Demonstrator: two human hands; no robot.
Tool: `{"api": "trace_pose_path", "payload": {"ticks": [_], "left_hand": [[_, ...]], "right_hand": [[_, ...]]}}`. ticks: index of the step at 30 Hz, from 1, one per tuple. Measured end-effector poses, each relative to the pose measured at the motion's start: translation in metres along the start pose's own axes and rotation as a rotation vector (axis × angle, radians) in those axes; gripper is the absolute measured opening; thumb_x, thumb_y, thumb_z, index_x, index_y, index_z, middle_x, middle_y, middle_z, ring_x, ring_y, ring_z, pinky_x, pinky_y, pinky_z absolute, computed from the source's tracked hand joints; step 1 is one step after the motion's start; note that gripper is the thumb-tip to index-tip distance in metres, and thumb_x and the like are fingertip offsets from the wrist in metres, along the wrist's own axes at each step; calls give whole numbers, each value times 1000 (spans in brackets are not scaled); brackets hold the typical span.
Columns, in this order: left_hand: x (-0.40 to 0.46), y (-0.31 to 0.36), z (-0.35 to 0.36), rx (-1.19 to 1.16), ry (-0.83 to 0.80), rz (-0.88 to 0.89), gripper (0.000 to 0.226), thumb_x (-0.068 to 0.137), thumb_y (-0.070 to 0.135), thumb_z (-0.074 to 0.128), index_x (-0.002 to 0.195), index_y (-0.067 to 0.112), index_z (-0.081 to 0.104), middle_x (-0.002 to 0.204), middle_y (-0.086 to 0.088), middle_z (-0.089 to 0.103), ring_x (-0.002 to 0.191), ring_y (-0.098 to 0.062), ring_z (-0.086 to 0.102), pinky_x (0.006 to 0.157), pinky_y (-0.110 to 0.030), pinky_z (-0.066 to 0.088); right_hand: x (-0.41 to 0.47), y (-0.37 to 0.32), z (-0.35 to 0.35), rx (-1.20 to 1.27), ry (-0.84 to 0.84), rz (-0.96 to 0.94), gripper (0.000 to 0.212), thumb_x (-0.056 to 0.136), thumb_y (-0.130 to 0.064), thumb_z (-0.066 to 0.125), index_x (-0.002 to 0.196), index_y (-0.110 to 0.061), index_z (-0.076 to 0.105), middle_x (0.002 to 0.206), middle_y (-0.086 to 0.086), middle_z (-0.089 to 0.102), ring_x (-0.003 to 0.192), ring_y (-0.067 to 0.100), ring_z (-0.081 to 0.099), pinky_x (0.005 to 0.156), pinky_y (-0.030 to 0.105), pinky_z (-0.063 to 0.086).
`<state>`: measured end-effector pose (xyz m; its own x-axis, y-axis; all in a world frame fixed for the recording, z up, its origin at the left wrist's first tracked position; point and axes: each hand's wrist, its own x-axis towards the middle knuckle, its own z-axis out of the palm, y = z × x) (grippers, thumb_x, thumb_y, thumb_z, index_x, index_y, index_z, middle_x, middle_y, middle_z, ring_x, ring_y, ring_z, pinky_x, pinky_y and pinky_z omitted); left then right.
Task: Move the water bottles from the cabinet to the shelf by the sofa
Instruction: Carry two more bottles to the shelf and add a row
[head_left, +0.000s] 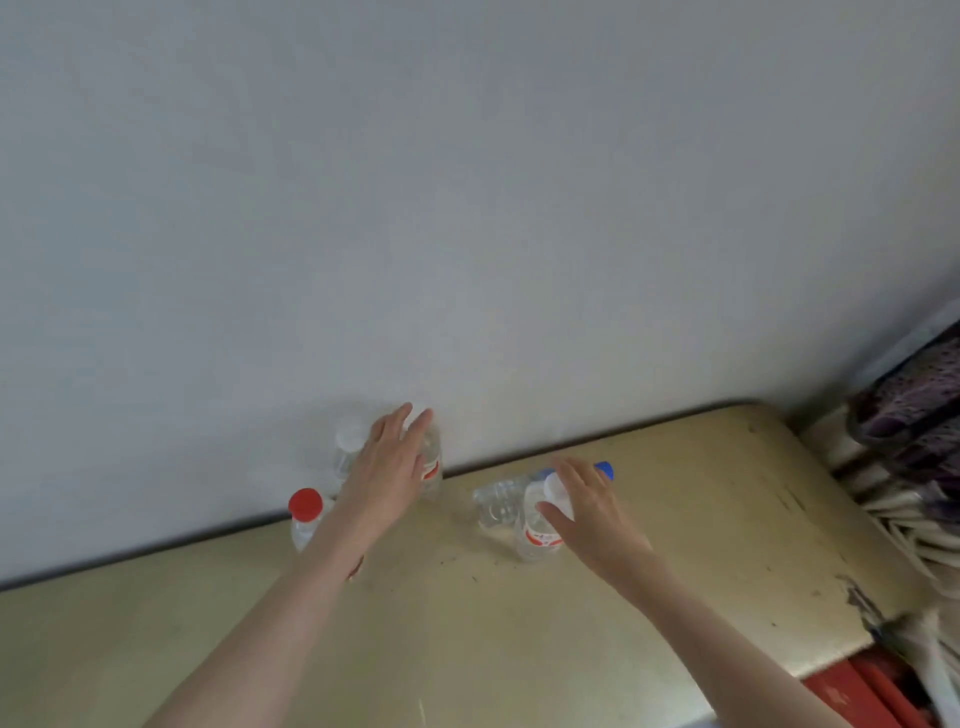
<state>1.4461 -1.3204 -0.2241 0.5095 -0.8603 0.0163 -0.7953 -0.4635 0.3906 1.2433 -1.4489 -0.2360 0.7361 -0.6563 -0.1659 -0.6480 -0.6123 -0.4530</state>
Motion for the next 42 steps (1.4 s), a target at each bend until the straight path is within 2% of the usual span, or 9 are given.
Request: {"api": "trace_pose_path", "payload": {"ticks": [4, 10, 15, 19, 25, 29, 33, 38, 42], "left_hand": [[26, -14, 8, 13, -59, 6, 51, 92, 7, 43, 140, 10, 25, 146, -15, 23, 134, -30, 21, 107, -42, 31], [37, -16, 15, -25, -29, 29, 38, 87, 4, 51, 124, 7, 49, 124, -15, 40, 115, -31, 36, 91, -44, 43], [27, -16, 20, -114, -53, 79, 33, 81, -4, 53, 111, 9, 56, 110, -12, 50, 106, -28, 44, 83, -40, 43], [15, -15, 13, -136, -63, 87, 34, 78, -4, 56, 110, 9, 57, 110, -10, 51, 107, -27, 44, 84, -39, 42], [-12, 23, -7, -281, -23, 186, 31, 85, 10, 57, 116, 10, 55, 112, -8, 53, 109, -24, 46, 91, -28, 34], [-41, 73, -8, -331, -33, 330, 29, 84, 14, 61, 113, 12, 58, 107, -4, 55, 104, -21, 48, 88, -22, 34], [-87, 128, 3, -356, -84, 484, 27, 82, 12, 63, 110, 12, 60, 109, -4, 55, 106, -20, 49, 84, -12, 26], [-168, 201, 18, -383, -192, 734, 28, 78, 23, 58, 103, 10, 63, 101, -3, 59, 98, -12, 46, 82, -14, 28], [-252, 267, 32, -401, -297, 991, 35, 74, 27, 54, 101, 7, 64, 95, -4, 61, 90, -6, 45, 82, -14, 30]], "right_hand": [[11, 2, 12, 53, -5, 42, 40, 85, -18, 58, 121, -2, 49, 120, 16, 54, 113, 35, 47, 92, 37, 38], [3, 0, 12, 96, 32, 54, 50, 88, -16, 53, 135, -13, 36, 135, 5, 45, 122, 25, 42, 95, 28, 33], [-7, 1, 12, 145, 91, 57, 39, 84, -14, 60, 122, -9, 50, 120, 9, 56, 107, 28, 52, 85, 26, 36], [-23, 4, 11, 149, 114, 77, 37, 82, -14, 63, 117, -7, 55, 115, 11, 59, 101, 30, 54, 85, 31, 41], [-73, 8, 3, 279, 272, 169, 36, 80, -9, 64, 116, -10, 57, 112, 7, 59, 95, 26, 57, 79, 21, 37], [-136, 15, -17, 341, 386, 227, 37, 84, -14, 62, 120, -16, 54, 111, -5, 55, 92, 20, 58, 74, 19, 37], [-227, 23, -34, 372, 527, 274, 37, 86, -16, 61, 122, -19, 53, 110, -8, 55, 95, 16, 56, 81, 18, 39], [-367, 30, -33, 500, 780, 382, 38, 84, -4, 60, 114, -28, 55, 112, -7, 58, 102, 15, 56, 90, 29, 46], [-492, 29, -18, 583, 961, 541, 42, 85, -3, 58, 113, -33, 51, 114, -7, 58, 103, 17, 57, 91, 26, 45]]}}
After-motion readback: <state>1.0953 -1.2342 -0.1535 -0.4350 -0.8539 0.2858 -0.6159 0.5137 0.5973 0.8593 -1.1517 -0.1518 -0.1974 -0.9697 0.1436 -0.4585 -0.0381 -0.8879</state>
